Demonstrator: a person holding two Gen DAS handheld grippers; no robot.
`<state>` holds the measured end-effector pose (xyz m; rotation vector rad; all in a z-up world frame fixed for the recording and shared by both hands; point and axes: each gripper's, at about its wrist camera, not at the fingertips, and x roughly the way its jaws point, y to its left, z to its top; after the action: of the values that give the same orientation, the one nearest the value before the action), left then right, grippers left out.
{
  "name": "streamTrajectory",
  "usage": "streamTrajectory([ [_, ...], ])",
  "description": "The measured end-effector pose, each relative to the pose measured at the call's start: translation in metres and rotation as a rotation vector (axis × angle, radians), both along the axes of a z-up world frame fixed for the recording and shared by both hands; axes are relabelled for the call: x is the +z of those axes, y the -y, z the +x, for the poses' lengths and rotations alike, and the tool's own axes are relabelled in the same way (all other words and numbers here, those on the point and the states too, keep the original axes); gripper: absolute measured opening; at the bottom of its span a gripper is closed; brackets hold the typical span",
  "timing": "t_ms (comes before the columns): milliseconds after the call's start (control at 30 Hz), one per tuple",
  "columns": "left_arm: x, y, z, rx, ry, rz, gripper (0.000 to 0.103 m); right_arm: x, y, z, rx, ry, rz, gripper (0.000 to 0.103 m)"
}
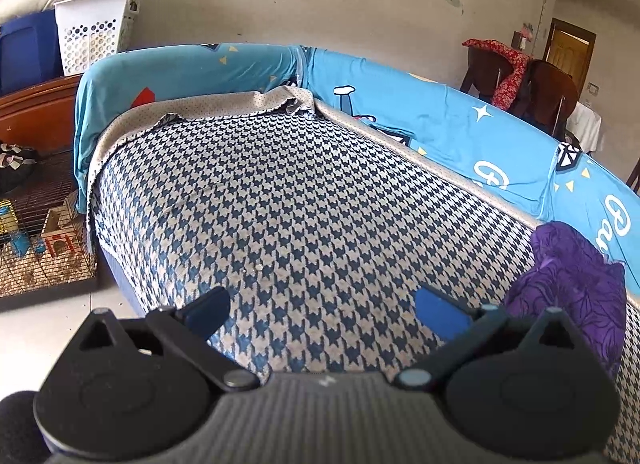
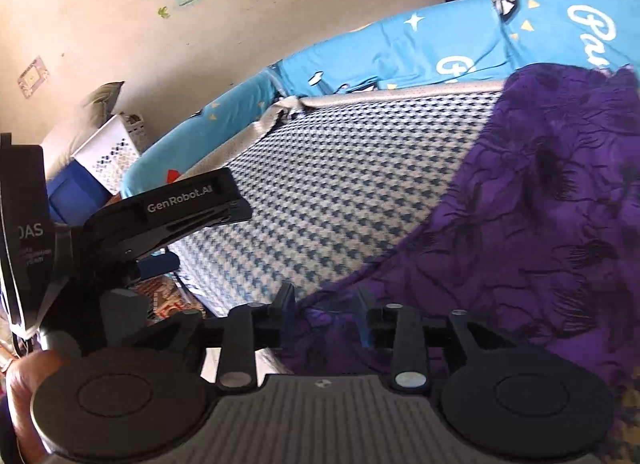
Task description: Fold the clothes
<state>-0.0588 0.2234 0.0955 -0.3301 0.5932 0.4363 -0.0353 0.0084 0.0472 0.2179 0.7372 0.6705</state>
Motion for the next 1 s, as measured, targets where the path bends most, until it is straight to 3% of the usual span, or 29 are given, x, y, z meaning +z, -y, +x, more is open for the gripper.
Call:
streamTrajectory([
  [367, -0.022, 0.043, 0.020, -0.197, -0.095, 0.020, 0.103, -0.013, 0.077, -0.018, -0.189, -0.058, -0.029, 0.039],
  [600, -0.034, 0.066, 0.026, -0.274, -0.139, 0.046, 0.103, -0.021, 0.116, -0.028, -0.302, -0.122, -0.040, 0.044],
  [867, -0.042, 0.082, 0.030, -0.322, -0.171, 0.074, 0.103, -0.033, 0.132, -0.040, -0.319, -0.199, -0.016, 0.044],
  [1000, -0.045, 0.083, 0.032, -0.329, -0.183, 0.076, 0.103, -0.044, 0.139, -0.041, -0.313, -0.271, 0.066, 0.044],
])
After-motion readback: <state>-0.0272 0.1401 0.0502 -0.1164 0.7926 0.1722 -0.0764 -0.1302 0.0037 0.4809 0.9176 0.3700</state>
